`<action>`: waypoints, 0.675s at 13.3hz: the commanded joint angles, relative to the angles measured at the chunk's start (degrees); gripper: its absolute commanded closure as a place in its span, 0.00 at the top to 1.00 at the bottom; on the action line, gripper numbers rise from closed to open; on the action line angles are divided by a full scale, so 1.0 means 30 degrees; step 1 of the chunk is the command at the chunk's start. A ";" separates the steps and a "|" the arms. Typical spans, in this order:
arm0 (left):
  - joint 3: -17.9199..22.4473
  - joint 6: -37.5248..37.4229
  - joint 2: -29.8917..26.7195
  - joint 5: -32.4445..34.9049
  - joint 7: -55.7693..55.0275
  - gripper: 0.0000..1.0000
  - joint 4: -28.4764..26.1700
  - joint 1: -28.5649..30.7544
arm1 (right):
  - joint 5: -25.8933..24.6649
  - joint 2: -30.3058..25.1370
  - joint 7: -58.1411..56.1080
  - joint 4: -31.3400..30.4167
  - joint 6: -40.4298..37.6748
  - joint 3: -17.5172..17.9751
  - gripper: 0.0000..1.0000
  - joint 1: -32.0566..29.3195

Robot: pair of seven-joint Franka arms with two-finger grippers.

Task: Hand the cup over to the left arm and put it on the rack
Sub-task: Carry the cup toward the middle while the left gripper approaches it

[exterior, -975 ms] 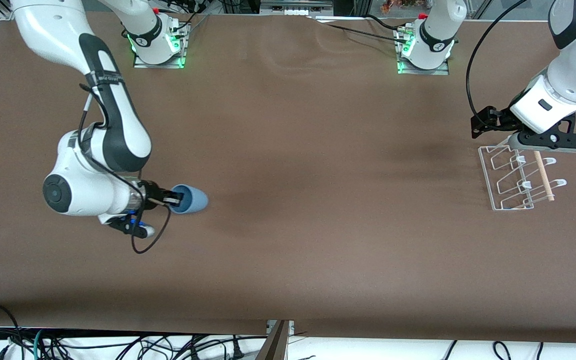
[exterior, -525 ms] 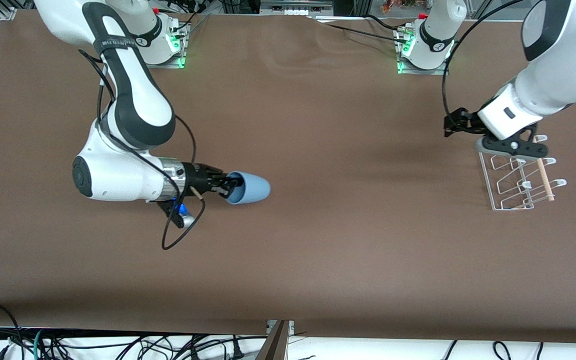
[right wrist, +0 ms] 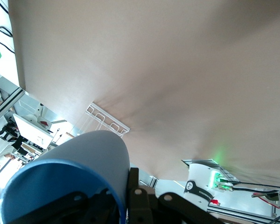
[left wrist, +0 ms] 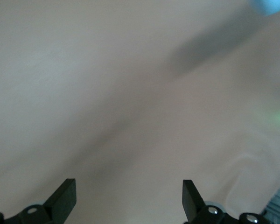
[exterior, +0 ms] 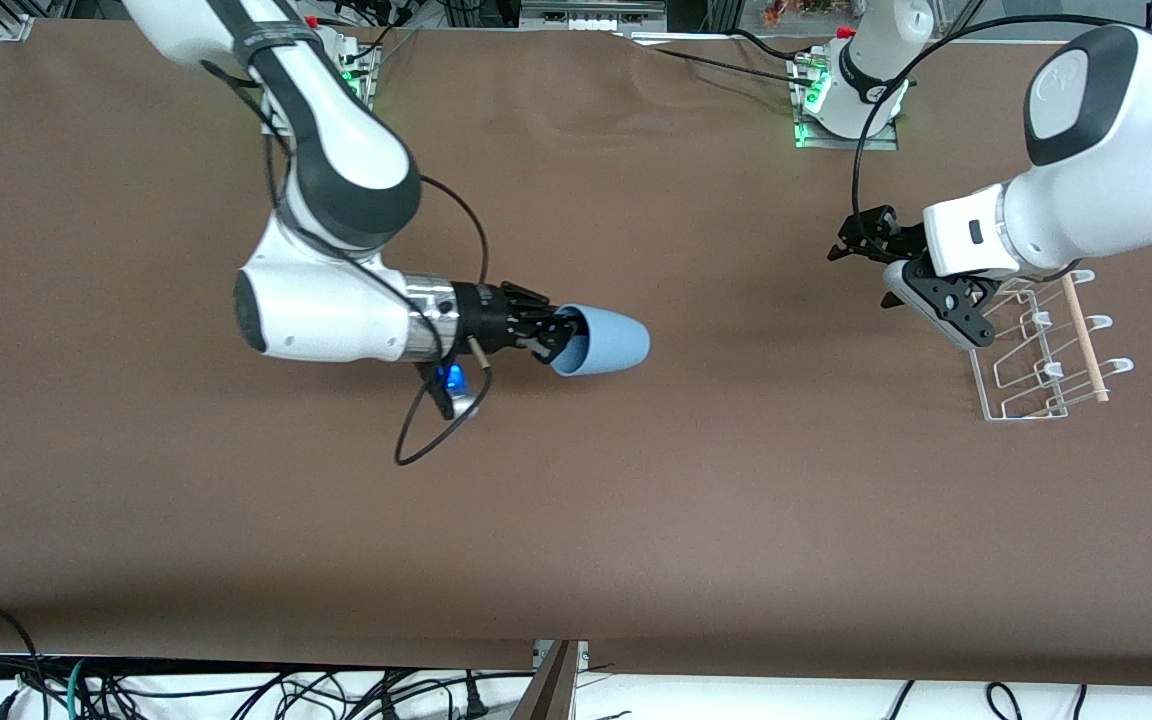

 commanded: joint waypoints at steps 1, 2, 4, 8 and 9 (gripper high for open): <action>0.0008 0.0610 0.0998 -0.2227 0.5046 1.00 0.0454 0.0222 | 0.0498 0.0507 0.0267 0.0272 0.1309 0.0108 0.00 0.1034; -0.0050 0.0876 0.1348 -0.2960 0.6689 1.00 0.0483 0.0193 | 0.1137 0.0508 0.0471 0.0330 0.1982 0.0108 0.00 0.1386; -0.0079 0.1666 0.1964 -0.4891 0.9533 1.00 0.0483 -0.0011 | 0.1611 0.0508 0.0531 0.0593 0.2747 0.0079 0.00 0.1973; -0.0138 0.2518 0.3078 -0.7679 1.4166 1.00 0.0483 -0.0275 | 0.1612 0.0801 0.0531 0.0770 0.4038 0.0108 0.00 0.2619; -0.0167 0.2867 0.3109 -0.7684 1.4959 1.00 0.0483 -0.0363 | 0.1612 0.0801 0.0676 0.0770 0.4272 0.0079 0.00 0.2794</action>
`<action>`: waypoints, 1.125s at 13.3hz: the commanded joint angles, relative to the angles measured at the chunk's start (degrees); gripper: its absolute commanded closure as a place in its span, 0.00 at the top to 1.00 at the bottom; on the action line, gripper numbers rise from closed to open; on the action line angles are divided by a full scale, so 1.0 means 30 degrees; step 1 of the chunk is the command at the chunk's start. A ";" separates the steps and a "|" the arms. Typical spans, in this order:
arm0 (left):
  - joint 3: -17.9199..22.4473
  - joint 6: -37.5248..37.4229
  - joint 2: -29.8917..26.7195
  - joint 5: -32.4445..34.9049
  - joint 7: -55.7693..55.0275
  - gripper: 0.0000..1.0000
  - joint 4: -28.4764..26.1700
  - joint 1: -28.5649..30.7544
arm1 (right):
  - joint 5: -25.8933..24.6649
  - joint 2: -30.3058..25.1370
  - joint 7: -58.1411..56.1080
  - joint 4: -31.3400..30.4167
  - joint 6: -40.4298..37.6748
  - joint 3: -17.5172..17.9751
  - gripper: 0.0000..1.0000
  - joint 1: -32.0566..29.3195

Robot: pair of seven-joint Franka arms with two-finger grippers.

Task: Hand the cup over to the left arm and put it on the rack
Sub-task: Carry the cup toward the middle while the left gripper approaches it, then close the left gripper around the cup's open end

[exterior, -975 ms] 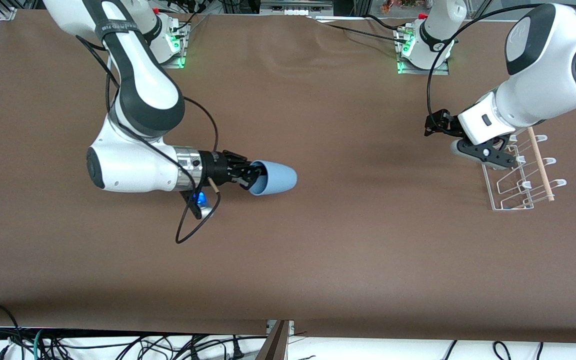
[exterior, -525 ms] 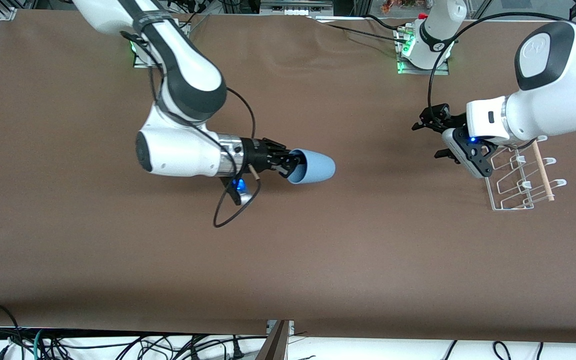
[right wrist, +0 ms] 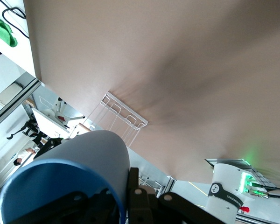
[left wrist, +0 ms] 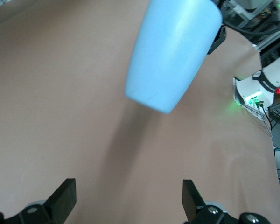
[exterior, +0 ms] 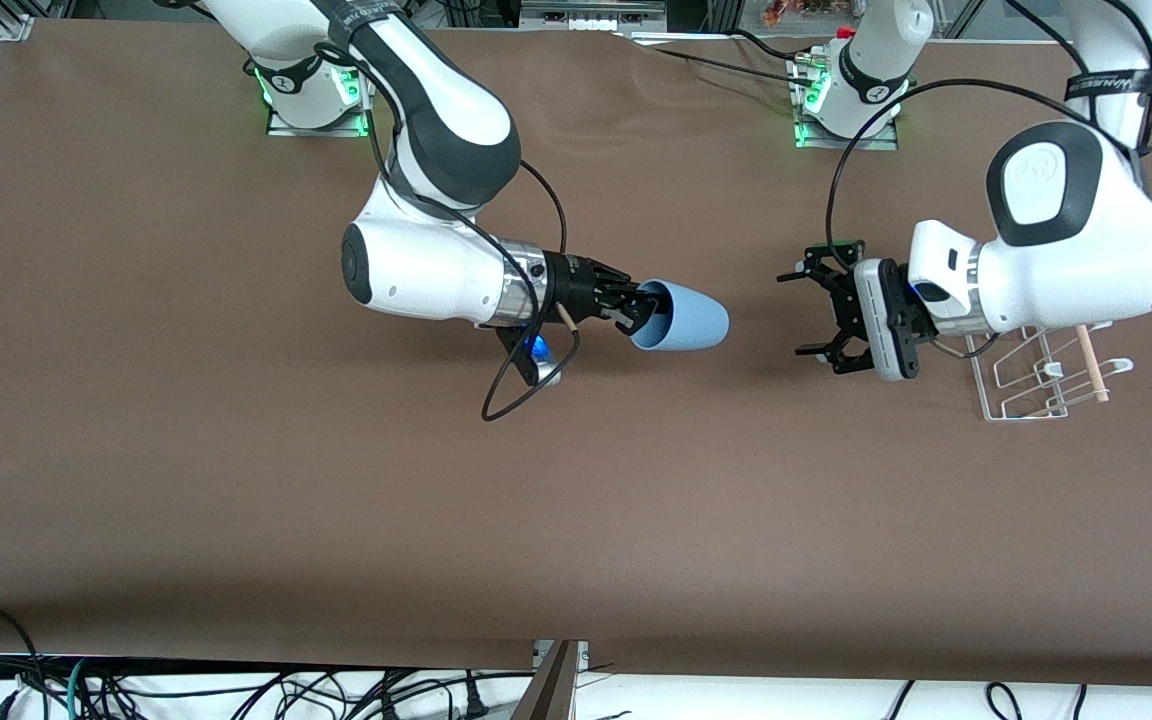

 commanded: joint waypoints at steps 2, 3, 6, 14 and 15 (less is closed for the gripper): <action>-0.0184 0.1109 0.0402 -0.0678 0.3041 1.00 0.0465 -0.0333 | 0.0376 0.0344 0.0354 0.0524 0.0729 -0.0011 0.00 0.0332; -0.0242 0.1343 0.0403 -0.0911 0.3104 1.00 0.0465 -0.0393 | 0.0376 0.0345 0.0354 0.0524 0.0729 -0.0011 0.00 0.0361; -0.0653 0.2424 0.0344 -0.1352 0.3221 1.00 0.0466 -0.0803 | 0.0376 0.0345 0.0325 0.0524 0.0729 -0.0011 0.00 0.0361; -0.2613 0.5792 0.0432 -0.1411 0.3427 1.00 0.0436 -0.0833 | 0.0376 0.0403 0.0325 0.0553 0.0933 -0.0011 0.00 0.0332; -0.2906 0.6060 0.0461 -0.1411 0.3398 1.00 0.0465 -0.0833 | 0.0376 0.0403 0.0325 0.0553 0.0992 -0.0011 0.00 0.0361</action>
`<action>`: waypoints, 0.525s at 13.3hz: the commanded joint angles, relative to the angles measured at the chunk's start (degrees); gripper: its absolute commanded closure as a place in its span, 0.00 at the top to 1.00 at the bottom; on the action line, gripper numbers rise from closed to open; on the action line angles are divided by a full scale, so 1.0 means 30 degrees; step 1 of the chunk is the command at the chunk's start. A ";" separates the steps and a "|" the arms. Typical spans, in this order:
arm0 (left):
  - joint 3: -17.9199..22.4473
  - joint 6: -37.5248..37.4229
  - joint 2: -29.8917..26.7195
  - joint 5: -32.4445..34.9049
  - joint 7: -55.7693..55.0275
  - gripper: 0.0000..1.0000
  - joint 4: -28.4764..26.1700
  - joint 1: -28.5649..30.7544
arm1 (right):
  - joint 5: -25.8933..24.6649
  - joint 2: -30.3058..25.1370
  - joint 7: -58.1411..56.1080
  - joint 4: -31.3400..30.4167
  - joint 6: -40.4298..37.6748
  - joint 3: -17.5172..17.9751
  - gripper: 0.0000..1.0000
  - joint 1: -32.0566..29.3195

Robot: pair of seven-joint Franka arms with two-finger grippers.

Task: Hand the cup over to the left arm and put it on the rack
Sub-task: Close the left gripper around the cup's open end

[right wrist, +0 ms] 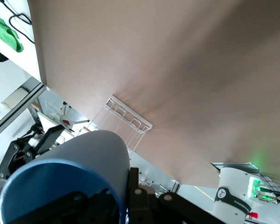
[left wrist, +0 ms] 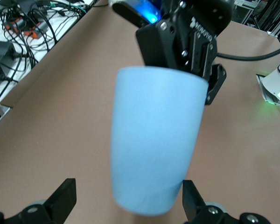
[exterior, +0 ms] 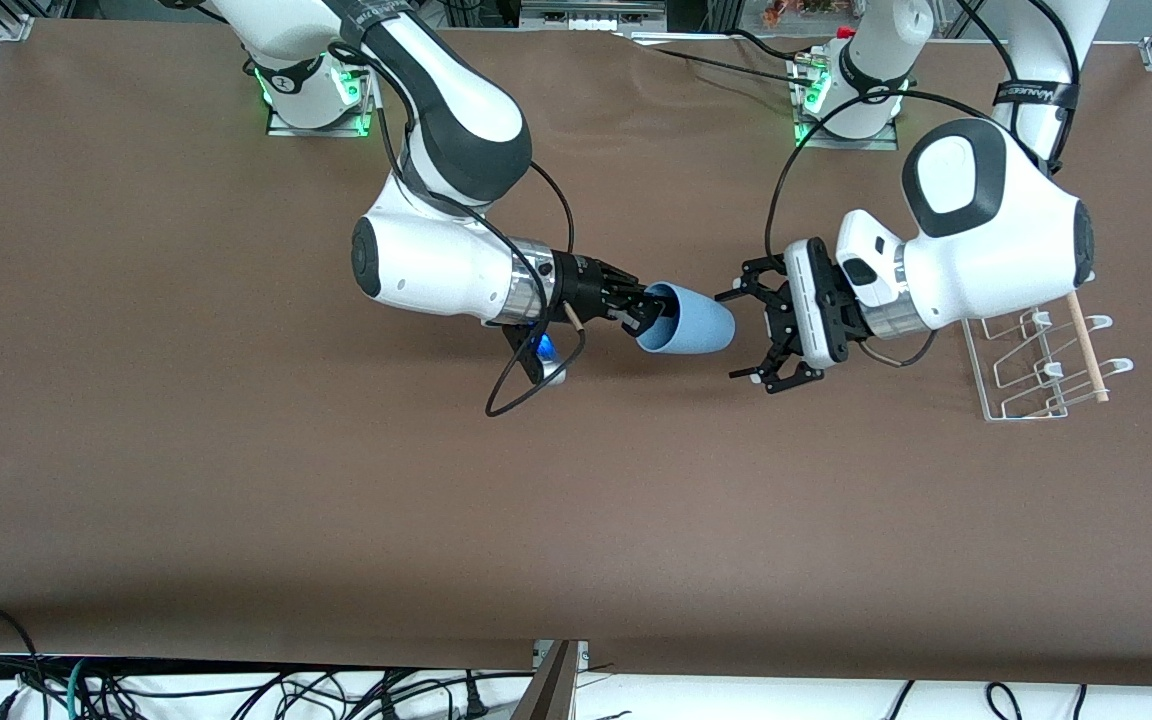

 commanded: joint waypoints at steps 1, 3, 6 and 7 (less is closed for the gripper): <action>-0.0635 0.1066 0.0469 -0.0644 0.0563 1.00 0.0262 -0.0036 | 0.0365 0.0294 0.0145 0.0554 0.0285 0.0019 0.00 0.0183; -0.0986 0.1274 0.0559 -0.0733 0.0593 0.88 0.0262 -0.0211 | 0.0365 0.0294 0.0174 0.0728 0.0315 0.0020 0.00 0.0154; -0.1047 0.1274 0.0560 -0.0733 0.0593 0.42 0.0262 -0.0593 | 0.0365 0.0294 0.0262 0.0788 0.0315 0.0019 0.00 0.0154; -0.1047 0.1245 0.0560 -0.0762 0.0593 0.16 0.0262 -0.0593 | 0.0365 0.0294 0.0262 0.0788 0.0315 0.0019 0.00 0.0154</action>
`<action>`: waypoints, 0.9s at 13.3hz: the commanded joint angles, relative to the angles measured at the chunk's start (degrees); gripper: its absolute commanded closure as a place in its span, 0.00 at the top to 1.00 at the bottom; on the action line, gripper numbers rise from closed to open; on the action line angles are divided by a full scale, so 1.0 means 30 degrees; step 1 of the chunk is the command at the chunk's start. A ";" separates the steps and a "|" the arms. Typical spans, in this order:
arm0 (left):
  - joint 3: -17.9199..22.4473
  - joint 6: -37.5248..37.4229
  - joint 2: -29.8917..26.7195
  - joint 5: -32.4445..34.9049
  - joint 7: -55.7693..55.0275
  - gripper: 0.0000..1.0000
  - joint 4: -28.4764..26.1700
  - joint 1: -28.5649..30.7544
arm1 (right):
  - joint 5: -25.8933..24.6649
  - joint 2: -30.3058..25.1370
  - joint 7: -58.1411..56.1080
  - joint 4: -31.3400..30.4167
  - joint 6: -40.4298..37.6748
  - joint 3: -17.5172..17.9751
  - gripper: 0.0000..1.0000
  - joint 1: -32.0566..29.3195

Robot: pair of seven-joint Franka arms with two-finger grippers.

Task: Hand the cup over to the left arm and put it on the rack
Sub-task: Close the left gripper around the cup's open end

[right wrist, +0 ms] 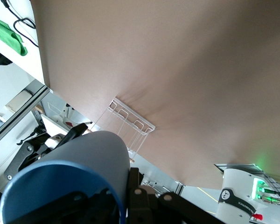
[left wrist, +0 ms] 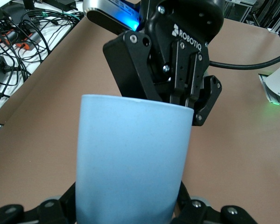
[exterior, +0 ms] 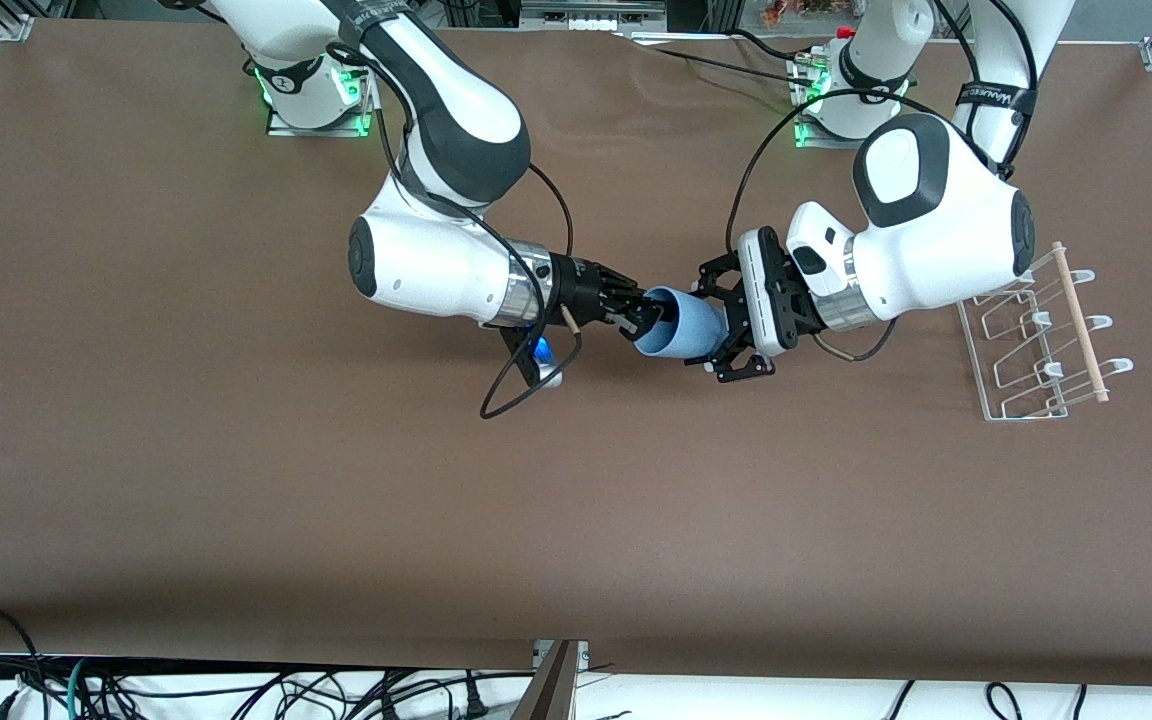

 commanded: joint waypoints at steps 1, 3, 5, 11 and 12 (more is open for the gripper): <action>-0.0064 -0.0082 0.0153 -0.0734 0.0394 0.02 0.0251 -0.0298 | 0.0349 0.0262 0.0118 0.0678 0.0200 0.0058 0.00 0.0177; -0.0064 -0.0111 0.0153 -0.0734 0.0364 0.00 0.0251 -0.0269 | 0.0349 0.0262 0.0089 0.0649 0.0200 0.0058 0.00 0.0148; -0.0064 -0.0140 0.0124 -0.0734 0.0335 0.00 0.0251 -0.0240 | 0.0378 0.0233 0.0088 0.0649 0.0171 0.0058 0.70 -0.0027; -0.0035 -0.0316 -0.0052 -0.0705 0.0218 0.00 0.0251 -0.0035 | 0.0203 -0.0878 0.0002 0.0649 -0.3306 -0.0117 0.99 -0.3184; -0.0035 -0.0374 -0.0081 -0.0617 0.0160 0.00 0.0251 -0.0005 | 0.0145 -0.0997 -0.0057 0.0649 -0.4301 -0.0118 0.99 -0.4091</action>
